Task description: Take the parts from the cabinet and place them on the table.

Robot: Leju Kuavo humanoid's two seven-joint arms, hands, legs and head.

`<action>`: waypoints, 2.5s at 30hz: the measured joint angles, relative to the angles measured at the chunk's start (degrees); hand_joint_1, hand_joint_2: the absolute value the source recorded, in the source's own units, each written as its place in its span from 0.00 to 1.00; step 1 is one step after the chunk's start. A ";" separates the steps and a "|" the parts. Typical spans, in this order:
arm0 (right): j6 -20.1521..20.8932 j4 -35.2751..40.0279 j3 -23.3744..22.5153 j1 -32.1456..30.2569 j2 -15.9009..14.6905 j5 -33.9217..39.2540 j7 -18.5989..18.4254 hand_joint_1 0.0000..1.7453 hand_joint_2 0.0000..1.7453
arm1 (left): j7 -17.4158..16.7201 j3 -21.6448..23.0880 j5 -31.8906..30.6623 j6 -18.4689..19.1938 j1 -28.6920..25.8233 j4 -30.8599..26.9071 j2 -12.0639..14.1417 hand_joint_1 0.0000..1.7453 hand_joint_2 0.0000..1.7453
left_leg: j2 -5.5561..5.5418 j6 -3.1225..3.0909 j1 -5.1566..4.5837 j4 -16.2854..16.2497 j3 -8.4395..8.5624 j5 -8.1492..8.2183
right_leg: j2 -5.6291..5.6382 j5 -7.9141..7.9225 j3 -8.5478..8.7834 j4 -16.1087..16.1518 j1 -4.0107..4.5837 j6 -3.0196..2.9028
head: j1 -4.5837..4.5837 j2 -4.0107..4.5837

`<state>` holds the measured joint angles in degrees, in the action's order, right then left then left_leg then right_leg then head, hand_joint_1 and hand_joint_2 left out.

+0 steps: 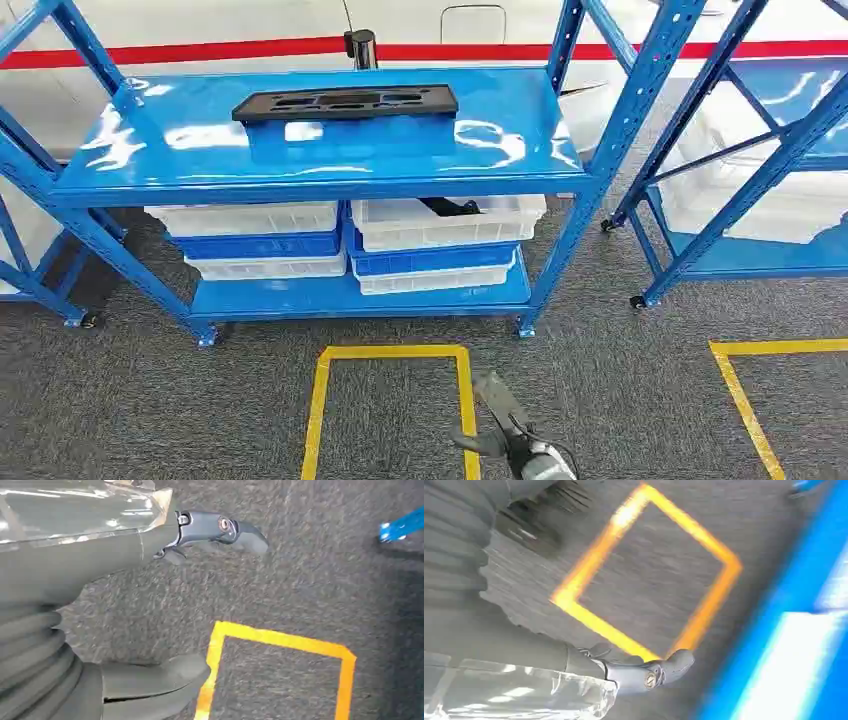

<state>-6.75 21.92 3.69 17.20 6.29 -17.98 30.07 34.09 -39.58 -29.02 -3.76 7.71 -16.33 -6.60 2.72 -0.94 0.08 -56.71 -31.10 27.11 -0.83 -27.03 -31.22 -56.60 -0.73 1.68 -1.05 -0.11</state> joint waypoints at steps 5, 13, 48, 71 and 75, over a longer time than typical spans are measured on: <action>-1.51 7.34 4.81 4.28 0.24 -2.84 3.11 0.00 1.00 | 1.03 -0.44 -1.53 0.20 0.69 0.44 -0.22 0.00 0.00 | -0.01 -0.02 0.00 -0.01 0.02 -0.04 | -0.01 0.00 0.00 0.00 0.00 0.00 | 0.00 0.00; -2.71 21.91 11.09 5.68 -0.94 -4.88 2.89 0.00 1.00 | 0.42 -0.42 -2.52 0.76 1.38 0.96 -0.29 0.00 0.00 | -0.01 -0.02 -0.01 -0.03 -0.06 -0.04 | -0.01 0.00 -0.08 -0.01 0.00 0.00 | 0.00 0.00; 4.02 59.81 22.59 28.82 -9.99 -18.53 -22.33 0.00 1.00 | -8.41 6.14 -10.71 -4.63 3.36 1.75 -0.96 0.00 0.00 | 0.01 -0.05 0.01 -0.07 -0.27 -0.13 | 0.00 0.05 -0.21 -0.07 0.00 0.03 | 0.02 0.00; 4.06 52.72 27.65 33.05 -3.24 -19.96 -24.06 0.00 1.00 | -8.70 8.83 -10.58 -4.74 4.36 1.75 -1.71 0.00 0.00 | -0.09 -0.05 -0.03 -0.08 -0.34 -0.13 | 0.00 0.04 -0.35 -0.06 0.00 0.04 | 0.00 0.00; 7.08 54.95 24.97 33.05 -3.89 -14.57 -23.34 0.00 1.00 | -8.24 8.79 -9.64 -4.83 4.30 1.75 -1.57 0.00 0.00 | -0.11 -0.05 -0.03 -0.08 -0.38 -0.13 | -0.01 0.04 -0.37 -0.07 0.00 0.04 | 0.02 0.00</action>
<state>0.33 76.87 28.66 50.25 2.41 -32.55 6.73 25.86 -30.80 -38.67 -8.59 12.01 -14.58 -8.17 2.62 -0.99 0.04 -56.79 -31.48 26.98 -0.83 -26.99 -31.59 -56.67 -0.73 1.71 -1.03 -0.11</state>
